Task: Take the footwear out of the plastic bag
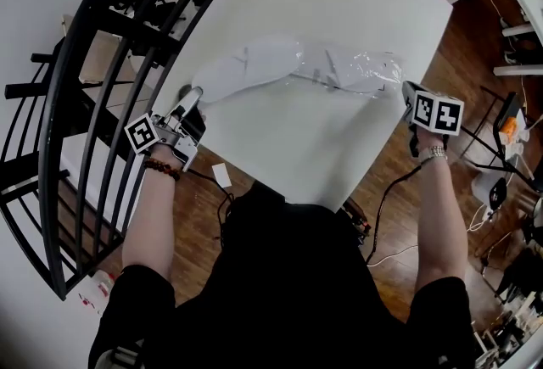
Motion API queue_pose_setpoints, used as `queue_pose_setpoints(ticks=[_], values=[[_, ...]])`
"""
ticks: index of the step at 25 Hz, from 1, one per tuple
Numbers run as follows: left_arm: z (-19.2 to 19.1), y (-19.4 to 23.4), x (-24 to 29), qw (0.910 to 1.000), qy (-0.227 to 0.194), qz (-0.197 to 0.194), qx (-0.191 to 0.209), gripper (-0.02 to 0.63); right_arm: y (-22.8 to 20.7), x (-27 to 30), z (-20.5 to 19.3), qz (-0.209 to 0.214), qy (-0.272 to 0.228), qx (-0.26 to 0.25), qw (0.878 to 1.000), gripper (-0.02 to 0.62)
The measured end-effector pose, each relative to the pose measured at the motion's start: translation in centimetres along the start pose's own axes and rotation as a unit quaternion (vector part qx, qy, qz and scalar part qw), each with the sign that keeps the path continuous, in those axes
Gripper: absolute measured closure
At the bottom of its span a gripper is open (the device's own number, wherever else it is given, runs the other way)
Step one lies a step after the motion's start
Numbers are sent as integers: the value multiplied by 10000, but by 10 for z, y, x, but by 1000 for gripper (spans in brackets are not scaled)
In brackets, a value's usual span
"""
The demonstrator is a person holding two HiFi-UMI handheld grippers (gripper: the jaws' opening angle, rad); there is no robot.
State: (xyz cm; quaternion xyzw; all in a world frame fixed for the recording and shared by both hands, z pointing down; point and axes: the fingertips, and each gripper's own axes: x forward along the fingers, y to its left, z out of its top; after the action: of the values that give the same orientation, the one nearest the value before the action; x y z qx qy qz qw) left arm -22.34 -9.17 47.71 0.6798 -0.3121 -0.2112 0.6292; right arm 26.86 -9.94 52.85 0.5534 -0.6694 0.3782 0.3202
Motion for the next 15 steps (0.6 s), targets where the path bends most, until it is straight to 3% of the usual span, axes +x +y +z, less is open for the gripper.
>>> queue_pose_setpoints(ticks=[10, 15], values=[[16, 14, -25, 9950, -955, -69, -270, 558, -15, 3, 3, -120, 10, -53, 9999, 603], [16, 23, -28, 9931, -1124, 64, -312, 560, -14, 4, 3, -104, 31, -100, 9999, 603]])
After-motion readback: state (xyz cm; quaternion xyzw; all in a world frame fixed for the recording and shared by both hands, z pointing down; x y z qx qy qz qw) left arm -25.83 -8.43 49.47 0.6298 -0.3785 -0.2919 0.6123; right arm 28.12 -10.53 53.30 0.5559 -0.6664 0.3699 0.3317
